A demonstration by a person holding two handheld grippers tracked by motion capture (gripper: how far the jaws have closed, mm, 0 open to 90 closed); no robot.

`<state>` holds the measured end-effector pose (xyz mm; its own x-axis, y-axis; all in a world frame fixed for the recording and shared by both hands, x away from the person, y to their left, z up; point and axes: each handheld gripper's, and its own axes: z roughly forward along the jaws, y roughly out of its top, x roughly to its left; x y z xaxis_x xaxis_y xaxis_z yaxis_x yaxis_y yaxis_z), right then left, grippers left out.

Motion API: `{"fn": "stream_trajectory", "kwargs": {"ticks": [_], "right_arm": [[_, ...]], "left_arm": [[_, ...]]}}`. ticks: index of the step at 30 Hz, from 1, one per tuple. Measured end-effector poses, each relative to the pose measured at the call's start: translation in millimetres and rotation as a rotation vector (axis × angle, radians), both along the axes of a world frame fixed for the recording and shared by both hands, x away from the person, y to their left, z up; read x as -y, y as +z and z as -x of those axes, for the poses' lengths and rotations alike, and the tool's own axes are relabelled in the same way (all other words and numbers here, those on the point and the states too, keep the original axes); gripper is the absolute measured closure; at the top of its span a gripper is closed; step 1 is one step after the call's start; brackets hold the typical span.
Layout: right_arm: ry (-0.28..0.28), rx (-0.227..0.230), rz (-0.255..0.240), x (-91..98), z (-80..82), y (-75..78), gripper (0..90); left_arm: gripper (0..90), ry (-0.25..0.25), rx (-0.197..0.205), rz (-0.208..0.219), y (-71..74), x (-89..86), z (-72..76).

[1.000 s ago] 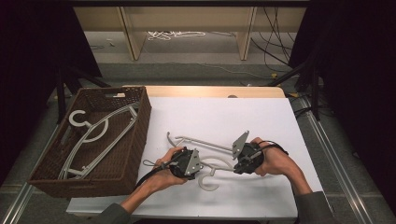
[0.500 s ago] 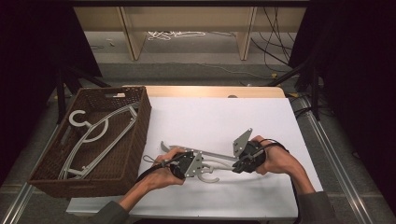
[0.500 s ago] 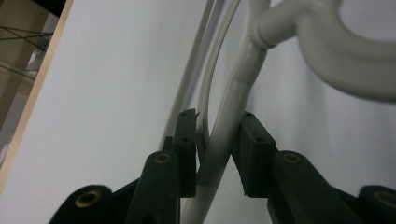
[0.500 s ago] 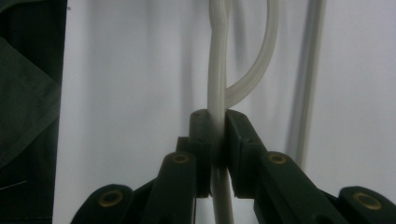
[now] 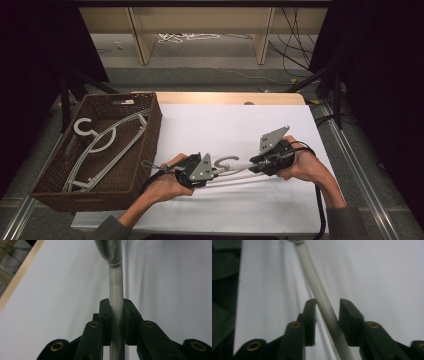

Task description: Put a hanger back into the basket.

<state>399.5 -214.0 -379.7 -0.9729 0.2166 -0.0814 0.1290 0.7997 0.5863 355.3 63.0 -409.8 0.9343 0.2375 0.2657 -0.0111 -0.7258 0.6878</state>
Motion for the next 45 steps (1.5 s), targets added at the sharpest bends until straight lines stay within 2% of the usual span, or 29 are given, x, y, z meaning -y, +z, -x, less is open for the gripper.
{"fn": "stream_trajectory", "kwargs": {"ticks": [1,2,4,7,9,10,11,13,15,16,17,18,19,20,21,22,23,24,25,26,28,30,34,38,39,43,44,45], "right_arm": [[-0.059,0.015,-0.020,1.0,-0.9,1.7,57.9],[-0.102,0.030,-0.046,2.0,-1.8,3.3,51.9],[-0.176,0.042,-0.106,3.7,-1.7,7.0,44.5],[-0.249,0.089,-0.171,5.7,-1.0,12.1,36.0],[-0.286,0.109,-0.216,6.9,0.3,15.2,33.4],[-0.316,0.123,-0.246,7.1,1.8,16.5,31.3],[-0.350,0.154,-0.288,7.9,3.1,17.9,29.9],[-0.402,0.178,-0.350,9.3,7.2,18.8,26.8],[-0.436,0.191,-0.384,11.2,10.7,17.9,24.2],[-0.455,0.188,-0.398,11.8,12.7,16.6,24.2],[-0.455,0.188,-0.398,11.8,12.7,16.6,24.2],[-0.489,0.209,-0.429,13.6,16.3,13.7,23.9],[-0.504,0.211,-0.454,14.2,17.4,11.7,23.8],[-0.521,0.224,-0.475,14.5,18.5,9.7,23.4],[-0.541,0.226,-0.478,14.5,20.5,8.2,22.4],[-0.551,0.246,-0.483,14.8,21.5,6.6,22.3],[-0.562,0.238,-0.491,14.5,24.0,5.0,22.4],[-0.564,0.255,-0.501,14.5,25.2,3.1,22.5],[-0.579,0.258,-0.511,13.9,28.1,1.3,22.7],[-0.581,0.257,-0.509,13.7,30.1,-0.2,22.6],[-0.582,0.259,-0.520,12.4,32.7,-3.3,22.4],[-0.578,0.277,-0.513,13.0,36.3,-5.8,22.4],[-0.582,0.254,-0.518,13.5,40.9,-12.8,20.8],[-0.576,0.259,-0.522,15.9,43.7,-20.8,20.1],[-0.586,0.249,-0.504,16.4,45.5,-21.2,20.2],[-0.581,0.232,-0.496,16.9,49.1,-26.2,19.8],[-0.577,0.254,-0.505,17.1,49.0,-27.2,19.8],[-0.573,0.253,-0.503,17.4,49.3,-27.4,19.8]], "left_arm": [[79.5,-0.004,-0.014,0.004,1.1,-2.9,-2.7],[79.6,0.052,-0.017,0.007,1.9,-6.9,-2.4],[79.6,0.090,-0.045,0.029,2.6,-15.5,-5.6],[79.6,0.143,-0.072,0.058,4.5,-25.7,-9.6],[79.6,0.177,-0.094,0.081,7.0,-31.5,-11.5],[79.6,0.177,-0.094,0.081,7.0,-31.5,-11.5],[79.6,0.211,-0.112,0.109,10.4,-36.9,-12.8],[79.6,0.235,-0.120,0.126,13.2,-41.0,-13.3],[79.6,0.244,-0.128,0.141,14.8,-43.4,-13.9],[79.6,0.261,-0.140,0.163,18.2,-48.3,-15.2],[79.6,0.261,-0.140,0.163,18.2,-48.3,-15.2],[79.6,0.280,-0.153,0.190,21.4,-52.8,-15.3],[79.6,0.280,-0.153,0.190,21.4,-52.8,-15.3],[79.6,0.294,-0.170,0.237,24.0,-56.8,-15.4],[79.6,0.303,-0.173,0.252,25.6,-59.0,-14.9],[79.6,0.307,-0.172,0.263,27.3,-61.4,-14.6],[79.6,0.307,-0.172,0.263,27.3,-61.4,-14.6],[79.6,0.324,-0.185,0.294,29.9,-66.4,-13.2],[79.6,0.324,-0.185,0.294,29.9,-66.4,-13.2],[79.6,0.333,-0.195,0.321,32.7,-74.0,-12.0],[79.6,0.342,-0.200,0.331,33.5,-76.1,-11.1],[79.6,0.349,-0.218,0.367,35.9,-80.3,-9.2],[79.6,0.356,-0.236,0.407,43.3,-87.6,-6.3],[79.6,0.365,-0.243,0.432,48.8,-91.9,-3.4],[79.6,0.365,-0.248,0.445,50.8,-93.6,-2.3],[79.6,0.373,-0.266,0.488,59.5,-99.9,2.0],[79.6,0.373,-0.264,0.493,61.7,-100.9,3.0],[79.6,0.374,-0.264,0.501,65.8,-102.8,4.8]]}}
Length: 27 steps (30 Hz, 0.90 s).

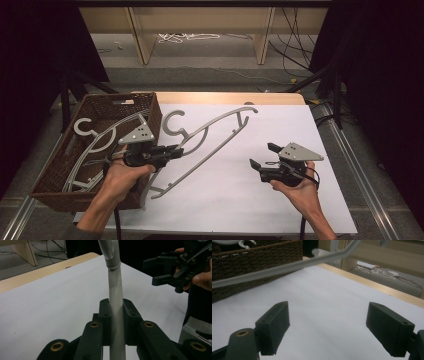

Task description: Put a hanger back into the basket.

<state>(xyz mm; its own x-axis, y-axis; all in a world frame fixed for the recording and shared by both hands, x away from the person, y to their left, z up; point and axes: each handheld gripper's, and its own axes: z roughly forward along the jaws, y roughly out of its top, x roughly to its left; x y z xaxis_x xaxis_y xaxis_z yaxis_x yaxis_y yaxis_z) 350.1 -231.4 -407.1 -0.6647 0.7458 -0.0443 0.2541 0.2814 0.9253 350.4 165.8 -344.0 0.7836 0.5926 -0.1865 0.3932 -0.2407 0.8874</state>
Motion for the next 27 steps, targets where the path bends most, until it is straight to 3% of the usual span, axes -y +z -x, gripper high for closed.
{"fn": "stream_trajectory", "kwargs": {"ticks": [12,18,19,23,27], "right_arm": [[-0.002,0.000,0.006,2.0,4.4,-4.2,19.8],[0.002,-0.009,0.011,4.5,6.4,-5.2,19.8],[0.000,-0.025,0.009,4.4,7.5,-5.5,19.8],[-0.003,-0.006,0.008,5.5,7.2,-6.8,19.7],[-0.003,-0.018,0.009,6.2,8.8,-7.3,19.7]], "left_arm": [[79.6,0.012,0.012,0.043,40.1,-18.1,6.6],[79.6,0.038,0.014,0.058,57.7,-35.9,4.2],[79.7,0.044,0.015,0.055,60.4,-39.4,3.8],[79.7,0.082,0.028,0.029,70.8,-53.5,1.6],[79.7,0.138,0.039,0.008,78.5,-70.5,-2.1]]}}
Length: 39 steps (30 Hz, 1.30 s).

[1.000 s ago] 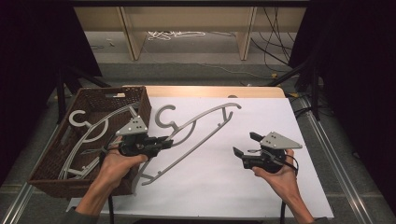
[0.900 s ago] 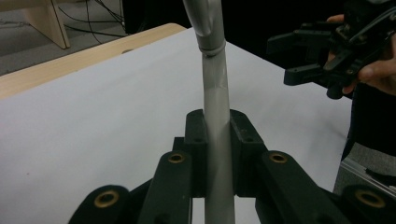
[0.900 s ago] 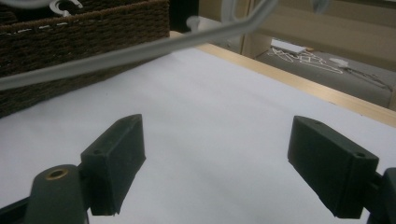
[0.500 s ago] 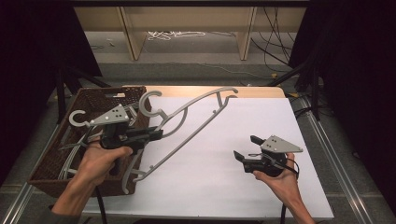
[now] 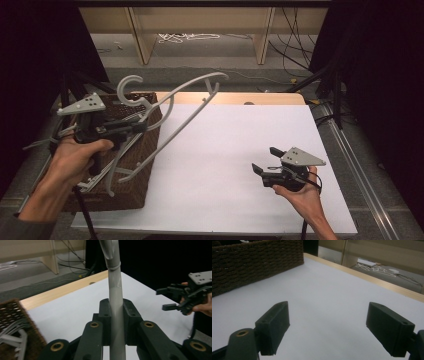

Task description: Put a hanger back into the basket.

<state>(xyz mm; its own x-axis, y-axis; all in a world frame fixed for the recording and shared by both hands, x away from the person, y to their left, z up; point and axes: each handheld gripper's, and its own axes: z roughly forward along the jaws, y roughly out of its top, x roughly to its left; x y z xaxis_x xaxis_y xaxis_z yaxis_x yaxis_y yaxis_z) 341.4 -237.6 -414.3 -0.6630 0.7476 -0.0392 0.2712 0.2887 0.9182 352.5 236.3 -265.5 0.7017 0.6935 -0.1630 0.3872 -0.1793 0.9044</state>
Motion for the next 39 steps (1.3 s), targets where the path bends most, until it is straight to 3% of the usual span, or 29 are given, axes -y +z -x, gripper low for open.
{"fn": "stream_trajectory", "kwargs": {"ticks": [11,20,27,30,32,33,35,39], "right_arm": [[0.004,0.001,0.004,0.4,3.1,-1.9,19.6],[0.007,-0.011,0.020,1.9,4.9,-3.8,19.6],[0.008,-0.013,0.014,2.3,4.5,-6.3,19.6],[0.016,-0.036,0.012,1.5,5.7,-6.4,19.6],[0.016,-0.019,0.018,2.0,5.1,-6.6,19.6],[0.018,-0.035,0.014,1.6,5.8,-6.6,19.6],[0.010,-0.007,0.009,1.4,4.8,-7.8,19.5],[0.013,-0.018,0.014,2.5,5.6,-7.0,18.8]], "left_arm": [[79.7,0.101,-0.034,0.009,-3.2,-44.7,-14.4],[79.6,0.155,-0.045,-0.018,-9.9,-71.1,-28.6],[79.7,0.198,-0.030,-0.024,-20.7,-93.4,-35.3],[79.7,0.220,-0.027,-0.036,-27.5,-103.3,-37.7],[79.6,0.237,-0.026,-0.047,-32.4,-109.4,-39.2],[79.6,0.240,-0.025,-0.049,-35.1,-112.5,-40.1],[79.6,0.252,-0.034,-0.049,-40.4,-118.1,-41.7],[79.6,0.256,-0.032,-0.067,-47.7,-124.9,-42.0]]}}
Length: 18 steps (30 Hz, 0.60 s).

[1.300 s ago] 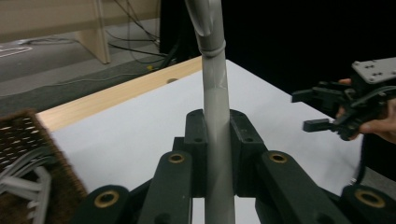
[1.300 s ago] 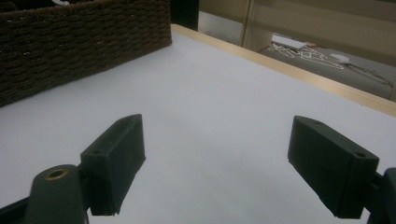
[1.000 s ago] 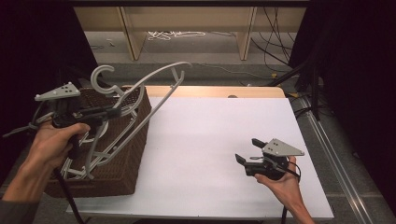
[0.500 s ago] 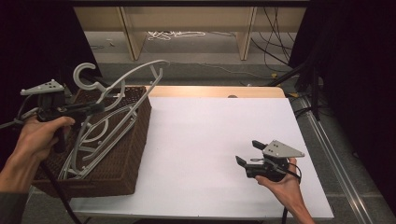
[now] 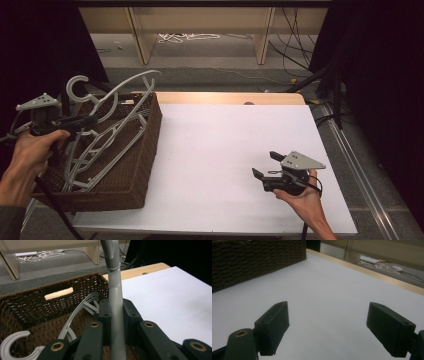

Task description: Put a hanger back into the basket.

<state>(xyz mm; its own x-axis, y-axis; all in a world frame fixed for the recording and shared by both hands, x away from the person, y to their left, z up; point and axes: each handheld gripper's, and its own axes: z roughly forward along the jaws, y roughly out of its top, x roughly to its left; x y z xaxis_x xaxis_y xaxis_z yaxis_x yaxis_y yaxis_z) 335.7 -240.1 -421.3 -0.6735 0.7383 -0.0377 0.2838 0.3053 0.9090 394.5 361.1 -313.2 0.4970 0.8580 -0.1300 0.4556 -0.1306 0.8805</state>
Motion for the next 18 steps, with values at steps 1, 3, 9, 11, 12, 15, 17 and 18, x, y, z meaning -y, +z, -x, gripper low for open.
{"fn": "stream_trajectory", "kwargs": {"ticks": [1,3,9,11,12,15,17,18], "right_arm": [[0.002,0.003,-0.004,-0.3,-0.3,-0.4,18.7],[0.004,0.002,-0.006,-0.9,0.1,-0.7,18.7],[0.003,0.001,-0.003,0.1,0.9,-0.5,18.7],[0.010,-0.002,-0.006,0.1,0.7,-1.4,18.6],[0.013,-0.002,-0.003,0.0,0.7,-1.9,18.6],[0.010,-0.001,-0.007,-0.7,0.7,-2.9,18.6],[0.009,-0.001,-0.001,-0.9,0.9,-2.9,18.6],[0.008,-0.006,0.004,-0.9,1.5,-2.4,18.6]], "left_arm": [[79.6,-0.001,0.004,0.001,-1.7,-1.8,-0.1],[79.6,-0.005,0.011,-0.011,-3.3,-3.7,0.1],[79.7,-0.017,0.020,-0.040,-10.2,-13.8,1.4],[79.6,-0.007,0.012,-0.036,-13.8,-16.9,1.0],[79.7,-0.004,0.008,-0.045,-15.7,-18.3,1.0],[79.6,-0.007,-0.001,-0.049,-21.8,-21.9,1.7],[79.6,-0.005,-0.003,-0.044,-25.5,-24.9,2.2],[79.6,0.001,-0.004,-0.048,-26.9,-26.5,2.7]]}}
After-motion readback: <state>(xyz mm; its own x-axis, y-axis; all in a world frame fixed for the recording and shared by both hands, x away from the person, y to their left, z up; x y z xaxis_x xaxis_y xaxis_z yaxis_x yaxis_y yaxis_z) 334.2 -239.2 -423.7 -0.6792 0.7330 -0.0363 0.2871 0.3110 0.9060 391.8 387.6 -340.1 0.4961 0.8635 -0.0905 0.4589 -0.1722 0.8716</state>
